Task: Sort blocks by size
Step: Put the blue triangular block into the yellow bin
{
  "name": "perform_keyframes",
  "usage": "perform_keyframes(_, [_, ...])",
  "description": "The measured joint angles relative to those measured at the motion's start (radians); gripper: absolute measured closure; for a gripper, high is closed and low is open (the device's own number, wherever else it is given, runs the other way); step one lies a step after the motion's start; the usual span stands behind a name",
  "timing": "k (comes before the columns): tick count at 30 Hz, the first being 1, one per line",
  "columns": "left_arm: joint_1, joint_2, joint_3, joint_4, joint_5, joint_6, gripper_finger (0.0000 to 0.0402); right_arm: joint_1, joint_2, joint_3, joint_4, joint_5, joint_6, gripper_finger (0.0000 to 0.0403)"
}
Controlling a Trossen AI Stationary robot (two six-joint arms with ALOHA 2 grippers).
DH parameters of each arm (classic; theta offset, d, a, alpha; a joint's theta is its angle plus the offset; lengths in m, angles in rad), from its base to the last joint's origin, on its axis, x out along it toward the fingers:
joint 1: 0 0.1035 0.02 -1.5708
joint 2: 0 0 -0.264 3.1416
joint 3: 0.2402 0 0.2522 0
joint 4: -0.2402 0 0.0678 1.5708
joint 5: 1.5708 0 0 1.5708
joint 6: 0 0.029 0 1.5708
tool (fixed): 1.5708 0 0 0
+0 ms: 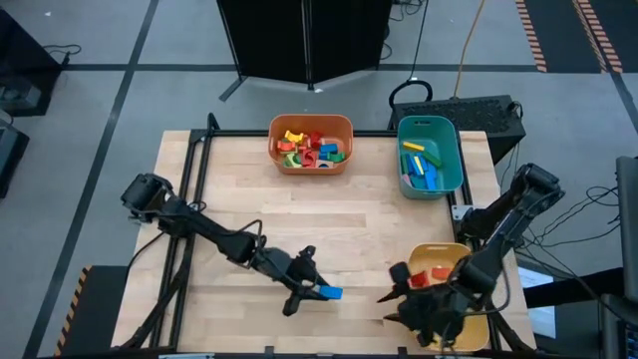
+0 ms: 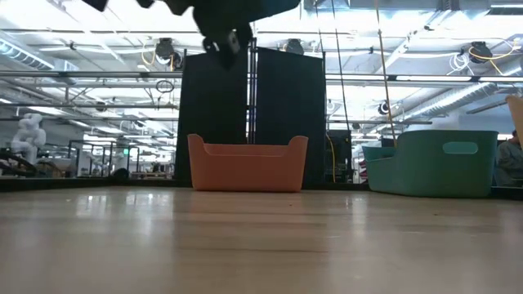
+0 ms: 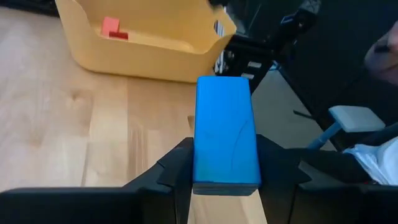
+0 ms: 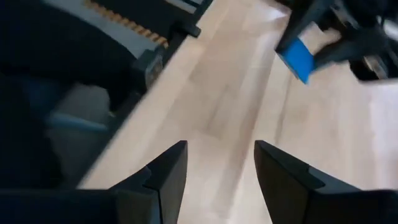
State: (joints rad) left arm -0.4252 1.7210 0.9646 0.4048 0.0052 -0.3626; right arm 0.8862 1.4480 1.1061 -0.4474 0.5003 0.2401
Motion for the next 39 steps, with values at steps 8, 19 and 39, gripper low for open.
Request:
perform_keyframes(8, [0.061, -0.001, 0.000, 0.037, 0.076, 0.006, 0.0265, -0.091, 0.110, -0.001, 0.085, 0.157, -0.297, 0.0232])
perform_keyframes(19, [0.085, -0.001, 0.000, 0.035, 0.119, 0.032, 0.0264, -0.186, 0.154, -0.001, 0.290, 0.149, -0.596, 0.0232])
perform_keyframes(39, [0.086, -0.001, 0.000, 0.062, 0.117, 0.064, 0.0263, -0.284, 0.154, -0.001, 0.369, -0.061, -0.700, 0.0304])
